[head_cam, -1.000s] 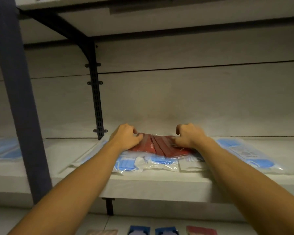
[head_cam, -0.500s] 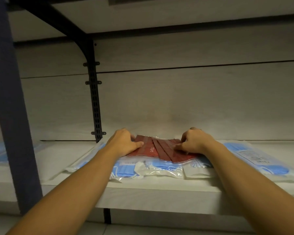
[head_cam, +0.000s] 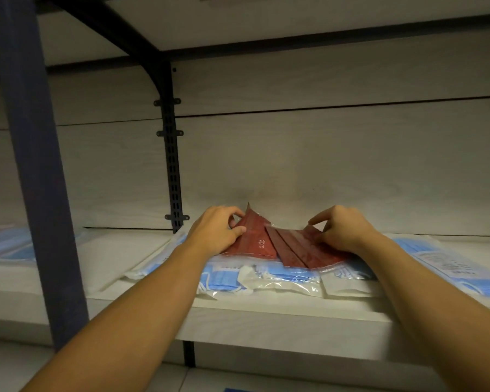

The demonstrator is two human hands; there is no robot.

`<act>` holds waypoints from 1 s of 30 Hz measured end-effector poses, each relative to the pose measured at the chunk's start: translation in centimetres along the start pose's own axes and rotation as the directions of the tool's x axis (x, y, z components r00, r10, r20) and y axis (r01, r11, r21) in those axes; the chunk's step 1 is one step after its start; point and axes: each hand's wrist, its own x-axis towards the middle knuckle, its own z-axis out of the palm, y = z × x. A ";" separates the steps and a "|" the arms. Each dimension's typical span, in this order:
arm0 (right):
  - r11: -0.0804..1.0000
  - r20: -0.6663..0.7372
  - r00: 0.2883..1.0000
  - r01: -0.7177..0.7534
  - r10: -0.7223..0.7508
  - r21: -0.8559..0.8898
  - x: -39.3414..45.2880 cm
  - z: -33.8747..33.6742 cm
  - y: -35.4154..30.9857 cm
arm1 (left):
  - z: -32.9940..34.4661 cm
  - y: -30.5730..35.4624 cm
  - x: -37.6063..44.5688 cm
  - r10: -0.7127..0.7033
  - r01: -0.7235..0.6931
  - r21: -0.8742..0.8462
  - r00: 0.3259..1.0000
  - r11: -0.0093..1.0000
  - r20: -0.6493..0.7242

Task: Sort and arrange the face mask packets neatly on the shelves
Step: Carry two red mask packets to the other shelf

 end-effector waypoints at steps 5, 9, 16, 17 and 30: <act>0.976 -0.039 0.998 -0.047 0.057 0.213 0.3 -0.1 0.0 | -0.3 0.4 -0.5 -0.014 0.013 -0.075 1.000 0.997 -0.019; 0.940 -0.043 0.992 -0.097 0.117 0.329 0.2 -0.2 -0.1 | -0.5 0.4 -0.7 0.058 -0.070 -0.163 0.996 0.984 -0.073; 0.908 -0.031 0.993 -0.092 0.114 0.410 -0.2 -0.4 -0.7 | -0.5 0.6 -1.1 0.072 -0.080 -0.083 0.993 0.993 -0.097; 0.893 -0.030 0.993 -0.089 0.114 0.442 -0.3 -0.5 -0.8 | -0.6 0.6 -1.2 0.072 -0.081 -0.082 0.991 0.993 -0.111; 0.666 0.094 0.991 -0.136 0.099 0.733 -0.3 -0.3 -1.6 | -1.5 1.2 -1.5 0.018 -0.042 -0.099 0.972 0.994 -0.235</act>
